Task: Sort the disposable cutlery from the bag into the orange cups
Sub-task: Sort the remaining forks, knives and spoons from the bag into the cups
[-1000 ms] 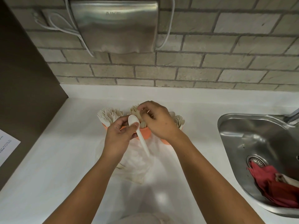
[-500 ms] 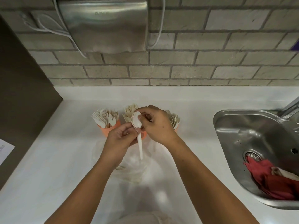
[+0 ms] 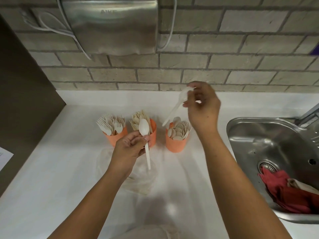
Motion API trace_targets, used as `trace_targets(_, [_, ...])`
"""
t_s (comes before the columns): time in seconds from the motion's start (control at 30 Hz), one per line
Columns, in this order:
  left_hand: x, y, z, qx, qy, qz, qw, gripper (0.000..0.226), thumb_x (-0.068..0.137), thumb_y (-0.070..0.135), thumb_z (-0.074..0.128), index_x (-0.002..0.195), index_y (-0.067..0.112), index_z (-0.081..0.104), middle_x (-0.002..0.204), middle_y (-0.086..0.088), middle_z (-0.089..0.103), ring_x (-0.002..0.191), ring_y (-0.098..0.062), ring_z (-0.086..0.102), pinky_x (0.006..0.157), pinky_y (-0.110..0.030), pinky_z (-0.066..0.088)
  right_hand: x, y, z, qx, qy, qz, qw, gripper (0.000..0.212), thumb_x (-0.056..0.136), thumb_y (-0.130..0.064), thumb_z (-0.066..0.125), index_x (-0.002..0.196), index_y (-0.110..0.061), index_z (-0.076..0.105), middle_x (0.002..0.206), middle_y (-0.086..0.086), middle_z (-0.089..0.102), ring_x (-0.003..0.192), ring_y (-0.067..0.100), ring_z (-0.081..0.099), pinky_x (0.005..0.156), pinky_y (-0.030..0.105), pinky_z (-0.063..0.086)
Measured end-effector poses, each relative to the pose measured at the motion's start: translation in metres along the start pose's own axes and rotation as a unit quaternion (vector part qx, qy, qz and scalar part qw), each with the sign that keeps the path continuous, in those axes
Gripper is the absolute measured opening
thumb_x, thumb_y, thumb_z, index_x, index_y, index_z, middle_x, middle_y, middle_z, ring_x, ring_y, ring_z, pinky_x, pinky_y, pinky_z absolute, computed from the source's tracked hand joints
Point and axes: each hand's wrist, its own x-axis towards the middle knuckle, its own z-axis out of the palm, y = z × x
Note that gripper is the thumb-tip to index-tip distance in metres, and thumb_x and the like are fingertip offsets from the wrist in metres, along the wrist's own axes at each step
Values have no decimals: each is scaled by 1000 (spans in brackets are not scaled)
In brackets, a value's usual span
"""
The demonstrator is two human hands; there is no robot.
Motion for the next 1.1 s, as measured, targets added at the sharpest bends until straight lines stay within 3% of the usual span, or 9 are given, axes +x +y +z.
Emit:
trace_targets(0.13, [0,-2,3,11,5,-4,1000,17,100,11,65,115,9,73,95,-18,67,83,-12,73,82,-32,57,14,20,-18,-120,6,-88,989,21,97,-5,53,106,-13,70,96,3,58,72,21,65,65,35,58])
trace_targets(0.27, [-2,-1,9,13,5,-5,1000,16,100,13,65,114,13,74,89,-3,74,80,-7,70,83,-32,54,4,41,-16,-184,-53,-101,976,23,97,-3,52,107,-12,71,97,5,59,71,20,60,66,38,55])
trace_targets(0.43, [-6,1,12,7,-5,-2,1000,16,99,12,65,106,22,77,88,-3,75,81,-10,66,83,-33,52,-10,58,-5,-252,-137,-80,955,23,94,-3,56,107,-11,74,89,8,61,65,22,57,63,26,41])
trace_targets(0.53, [-8,3,12,5,-12,3,1000,17,99,13,66,103,23,78,90,-5,76,81,-11,68,80,-30,54,-17,69,-1,-324,-215,-63,919,22,93,-9,58,105,-13,76,92,9,67,84,33,62,70,37,50])
trace_targets(0.67, [-7,3,11,6,-10,3,1000,17,98,13,68,111,19,76,91,-6,77,81,-8,69,77,-26,57,-29,75,-4,-404,-253,-55,877,23,93,-19,57,103,-18,78,107,7,63,98,34,53,76,37,43])
trace_targets(0.83, [-6,2,17,6,-16,0,1000,17,97,14,70,102,25,81,91,-12,72,81,-10,66,77,-26,57,-34,53,-5,-274,-163,-46,947,30,89,-26,56,109,-20,77,112,1,56,101,26,50,86,38,48])
trace_targets(0.9, [-6,1,21,5,-28,-5,1000,17,96,16,70,101,27,83,89,-15,65,86,-14,64,83,-30,57,-35,32,-5,-163,-211,-13,964,27,90,-29,59,111,-22,75,107,-3,57,100,18,55,89,28,46])
trace_targets(0.97, [-5,2,25,-2,-42,-9,999,17,94,19,72,106,27,82,91,-18,62,95,-21,65,88,-33,56,-40,13,-3,-82,-291,16,953,20,91,-32,66,108,-25,75,100,-4,61,88,10,62,82,23,49])
trace_targets(1.1, [-6,5,33,-6,-65,-3,998,26,80,29,79,106,28,82,92,-21,56,95,-24,61,83,-28,58,-48,2,2,-13,-323,73,944,11,91,-21,71,100,-25,75,86,-2,71,75,19,67,76,40,57])
